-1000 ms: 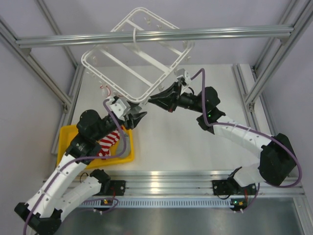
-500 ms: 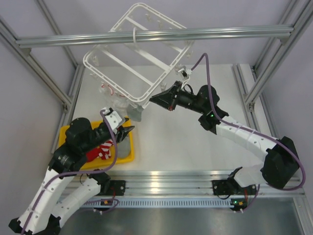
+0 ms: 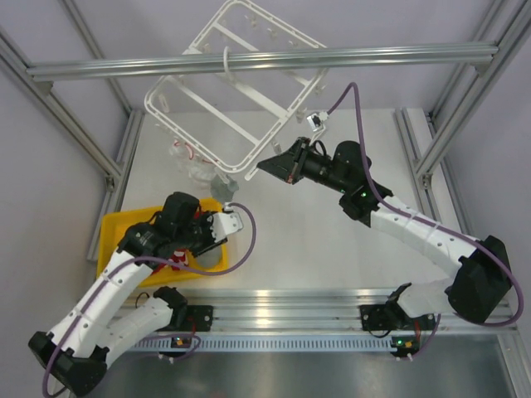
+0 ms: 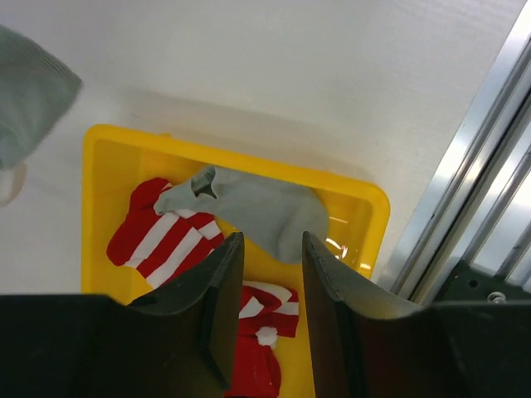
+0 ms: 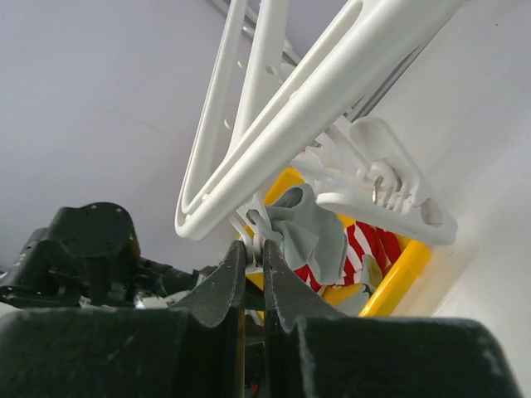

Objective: Clip the socks to the hanger
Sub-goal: Pick up the sock from the bin.

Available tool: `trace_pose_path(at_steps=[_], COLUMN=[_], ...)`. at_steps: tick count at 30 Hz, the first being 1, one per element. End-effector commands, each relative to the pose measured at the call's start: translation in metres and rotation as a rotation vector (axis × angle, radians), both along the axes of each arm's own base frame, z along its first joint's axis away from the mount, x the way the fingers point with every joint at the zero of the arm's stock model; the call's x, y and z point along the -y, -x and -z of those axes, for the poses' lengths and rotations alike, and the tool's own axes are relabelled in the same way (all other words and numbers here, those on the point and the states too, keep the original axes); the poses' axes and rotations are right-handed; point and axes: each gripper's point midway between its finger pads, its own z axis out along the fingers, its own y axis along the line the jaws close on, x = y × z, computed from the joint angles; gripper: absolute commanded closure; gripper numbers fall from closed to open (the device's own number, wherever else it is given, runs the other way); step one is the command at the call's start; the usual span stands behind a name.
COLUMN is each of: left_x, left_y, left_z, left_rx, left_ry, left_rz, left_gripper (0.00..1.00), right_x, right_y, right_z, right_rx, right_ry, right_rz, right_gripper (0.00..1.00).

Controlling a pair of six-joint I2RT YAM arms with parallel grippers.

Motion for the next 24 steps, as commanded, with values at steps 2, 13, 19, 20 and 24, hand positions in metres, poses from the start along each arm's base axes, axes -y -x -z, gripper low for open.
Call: trace_pose_path(at_steps=[2,13,19,20,24], left_x=[-0.014,-0.050,-0.045,-0.045,-0.044], left_y=[-0.001,-0.062,-0.079,-0.080,-0.089], left_z=[0.029,0.031,0.051,0.055,0.067], left_rx=[0.003,-0.085,0.110,0.121,0.134], left_ry=[-0.109,0.154,0.185,0.184,0.191], left_rz=[0.153,0.123,0.219,0.231,0.248], left_gripper=[0.61,0.62,0.57,0.57,0.54], right_x=[0.008,0.009,0.008,0.008,0.009], right_y=[-0.004,-0.011,-0.014,-0.014,-0.017], right_z=[-0.042,-0.044,-0.043,-0.043,-0.043], right_rx=[0.055,0.073,0.074,0.073,0.073], right_ry=[-0.073,-0.077,-0.076,-0.075,-0.073], right_rz=[0.056,0.065,0.065,0.062,0.063], right_gripper=[1.00,1.00,1.00,1.00,1.00])
